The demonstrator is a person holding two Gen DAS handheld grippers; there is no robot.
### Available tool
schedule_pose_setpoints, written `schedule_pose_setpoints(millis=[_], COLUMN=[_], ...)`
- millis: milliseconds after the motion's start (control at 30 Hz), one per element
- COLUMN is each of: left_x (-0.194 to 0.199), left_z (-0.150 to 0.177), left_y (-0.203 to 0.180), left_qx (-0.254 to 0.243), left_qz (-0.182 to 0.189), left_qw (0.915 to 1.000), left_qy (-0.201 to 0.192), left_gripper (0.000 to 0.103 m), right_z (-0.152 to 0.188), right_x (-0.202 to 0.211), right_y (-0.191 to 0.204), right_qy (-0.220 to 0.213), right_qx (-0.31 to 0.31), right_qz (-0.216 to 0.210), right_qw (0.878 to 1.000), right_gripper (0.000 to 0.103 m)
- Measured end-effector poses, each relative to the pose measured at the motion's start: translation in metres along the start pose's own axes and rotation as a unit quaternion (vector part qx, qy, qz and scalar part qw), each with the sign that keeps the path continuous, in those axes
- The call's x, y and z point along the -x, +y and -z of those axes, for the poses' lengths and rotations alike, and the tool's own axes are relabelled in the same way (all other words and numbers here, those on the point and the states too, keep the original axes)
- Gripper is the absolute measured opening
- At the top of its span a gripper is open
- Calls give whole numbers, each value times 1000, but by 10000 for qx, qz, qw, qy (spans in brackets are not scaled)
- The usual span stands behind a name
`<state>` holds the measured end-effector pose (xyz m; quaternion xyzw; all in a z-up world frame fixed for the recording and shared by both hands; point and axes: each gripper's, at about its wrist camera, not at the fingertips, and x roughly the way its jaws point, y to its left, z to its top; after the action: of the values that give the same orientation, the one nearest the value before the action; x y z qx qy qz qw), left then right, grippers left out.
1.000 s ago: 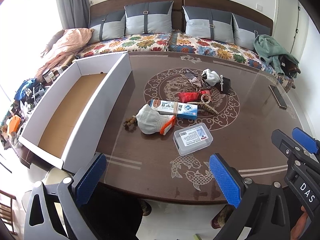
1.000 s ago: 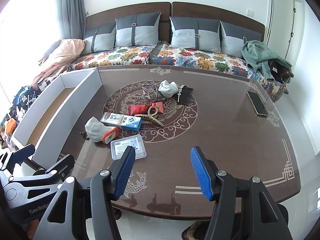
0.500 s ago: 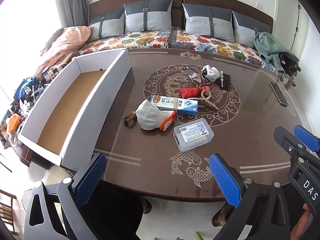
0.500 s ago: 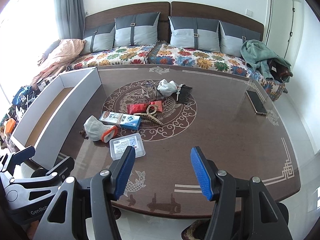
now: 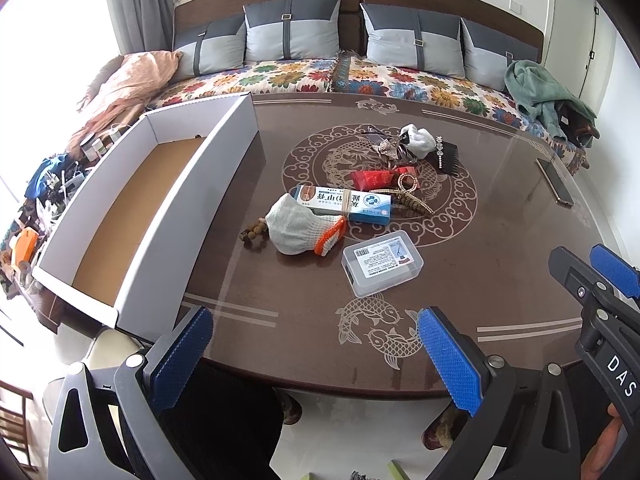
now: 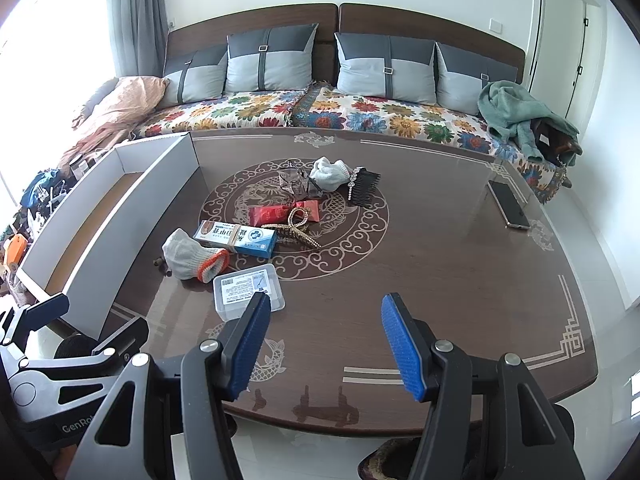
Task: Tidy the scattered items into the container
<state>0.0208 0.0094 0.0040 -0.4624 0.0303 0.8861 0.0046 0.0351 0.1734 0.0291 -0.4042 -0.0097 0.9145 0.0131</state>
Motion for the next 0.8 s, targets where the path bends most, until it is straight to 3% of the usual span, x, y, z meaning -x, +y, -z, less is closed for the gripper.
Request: schedule_pose_setpoints(millis=[800], left_x=[5], left_z=[2], left_y=[5], left_qx=[48], left_qz=[23], left_qw=[10000], left_qy=[-12], left_gripper=[103], right_z=[1], right_x=[13], right_y=[6], right_qy=[-217], right_qx=[190], right_qz=[275], right_qw=[9992], right_gripper=[59])
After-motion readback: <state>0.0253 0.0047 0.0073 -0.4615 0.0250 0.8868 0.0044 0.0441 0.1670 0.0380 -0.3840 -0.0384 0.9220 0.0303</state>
